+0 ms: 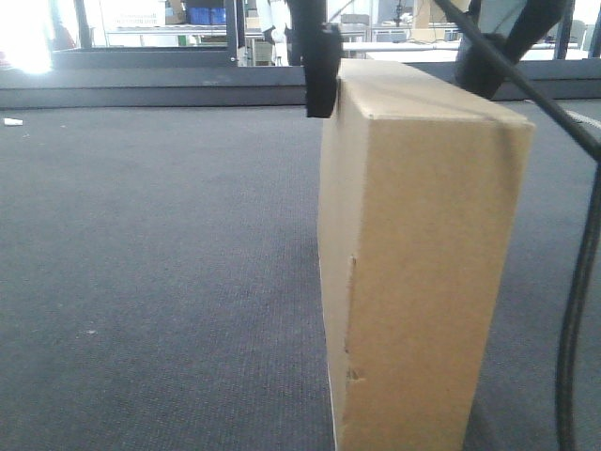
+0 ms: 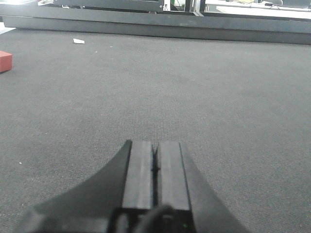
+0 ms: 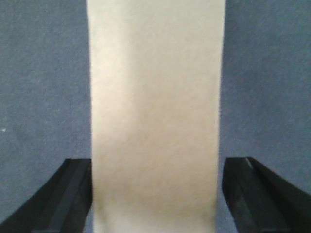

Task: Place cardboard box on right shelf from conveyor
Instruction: 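Lower the right gripper over the box's top edge and close it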

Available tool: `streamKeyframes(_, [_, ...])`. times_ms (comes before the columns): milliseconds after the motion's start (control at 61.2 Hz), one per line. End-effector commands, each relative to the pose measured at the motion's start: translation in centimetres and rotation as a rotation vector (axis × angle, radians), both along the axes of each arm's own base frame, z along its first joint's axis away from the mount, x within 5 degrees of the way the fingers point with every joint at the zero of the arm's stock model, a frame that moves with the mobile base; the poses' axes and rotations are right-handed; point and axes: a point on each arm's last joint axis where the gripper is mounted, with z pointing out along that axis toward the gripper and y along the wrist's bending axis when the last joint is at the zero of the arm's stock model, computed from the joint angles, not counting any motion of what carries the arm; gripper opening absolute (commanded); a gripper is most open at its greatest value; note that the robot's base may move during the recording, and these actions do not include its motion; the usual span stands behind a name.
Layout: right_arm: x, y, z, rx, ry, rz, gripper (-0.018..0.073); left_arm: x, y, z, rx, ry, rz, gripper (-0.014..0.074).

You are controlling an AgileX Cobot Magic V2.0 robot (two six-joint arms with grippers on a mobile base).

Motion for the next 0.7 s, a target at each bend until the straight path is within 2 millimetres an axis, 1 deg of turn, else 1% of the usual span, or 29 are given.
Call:
streamKeyframes(0, [-0.44,-0.38,2.35,0.055,-0.067,0.002,0.0626,-0.01,0.05,0.59,-0.014,-0.083,0.005,-0.0116])
streamKeyframes(376, [-0.48,-0.26,2.28,0.065,-0.057,0.002,0.0624,-0.01,0.05,0.59,-0.014,-0.083,0.005,-0.0116])
streamKeyframes(457, [-0.39,-0.18,2.09,0.060,-0.052,0.002,0.0599,-0.01,0.05,0.59,-0.014,-0.083,0.005,-0.0116])
streamKeyframes(506, [-0.29,-0.08,1.88,0.055,-0.046,0.002,0.0556,-0.01,0.05,0.59,-0.014,-0.083,0.005,-0.0116])
streamKeyframes(588, [-0.25,0.03,1.67,0.049,-0.038,0.003,0.0439,-0.01,0.05,0.59,-0.014,-0.083,0.005,-0.0116])
streamKeyframes(604, [-0.26,0.03,1.67,0.050,-0.038,0.003,0.0382,-0.01,0.05,0.59,-0.014,-0.083,0.005,-0.0116])
streamKeyframes(670, [-0.27,0.05,1.67,0.053,-0.035,0.003,0.0249,-0.01,0.05,0.59,-0.014,-0.083,0.005,-0.0116])
streamKeyframes(686, [-0.28,0.05,1.67,0.053,-0.035,0.003,0.0196,-0.01,0.05,0.59,-0.014,-0.083,0.005,-0.0116])
